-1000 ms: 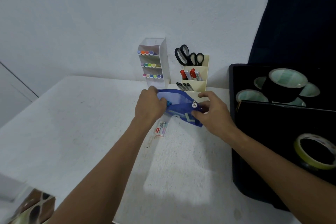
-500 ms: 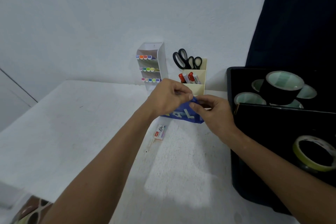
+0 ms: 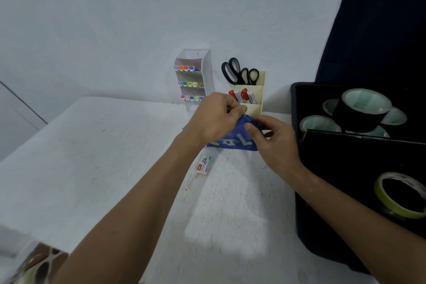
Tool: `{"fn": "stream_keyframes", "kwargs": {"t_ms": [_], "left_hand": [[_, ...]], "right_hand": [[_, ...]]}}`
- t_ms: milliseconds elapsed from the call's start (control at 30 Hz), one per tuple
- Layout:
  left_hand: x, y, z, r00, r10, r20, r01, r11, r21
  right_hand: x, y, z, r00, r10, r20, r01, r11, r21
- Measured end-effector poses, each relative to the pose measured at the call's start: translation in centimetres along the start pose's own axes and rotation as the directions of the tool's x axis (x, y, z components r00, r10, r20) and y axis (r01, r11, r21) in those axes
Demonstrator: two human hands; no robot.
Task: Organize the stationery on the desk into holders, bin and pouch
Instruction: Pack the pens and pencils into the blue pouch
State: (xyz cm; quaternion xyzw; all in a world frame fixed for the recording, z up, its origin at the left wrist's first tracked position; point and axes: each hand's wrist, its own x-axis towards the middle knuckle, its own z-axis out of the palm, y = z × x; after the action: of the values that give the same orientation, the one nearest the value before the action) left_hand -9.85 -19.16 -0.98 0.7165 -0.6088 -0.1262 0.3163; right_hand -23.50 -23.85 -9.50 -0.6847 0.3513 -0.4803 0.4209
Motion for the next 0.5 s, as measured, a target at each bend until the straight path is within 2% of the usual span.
{"fn": "stream_keyframes", "kwargs": {"t_ms": [133,300,500], "left_hand": [[0.2,-0.2,0.1,0.999,-0.025,0.028,0.026,0.999,-0.022],[0.1,-3.2,1.7,0.966,-0.257,0.027,0.255,0.964,0.070],[-0.8,-7.9,2.0,0.906,-0.421,-0.050,0.424,0.892,0.157]], "right_hand": [[0.1,0.1,0.0,1.000,0.002,-0.018,-0.002,1.000,-0.006],[0.5,-0.1,-0.4,0.978,0.025,-0.206,-0.024,1.000,0.011],[0.5,-0.6,-0.6,0.970,-0.048,-0.240,0.039,0.998,-0.042]]}}
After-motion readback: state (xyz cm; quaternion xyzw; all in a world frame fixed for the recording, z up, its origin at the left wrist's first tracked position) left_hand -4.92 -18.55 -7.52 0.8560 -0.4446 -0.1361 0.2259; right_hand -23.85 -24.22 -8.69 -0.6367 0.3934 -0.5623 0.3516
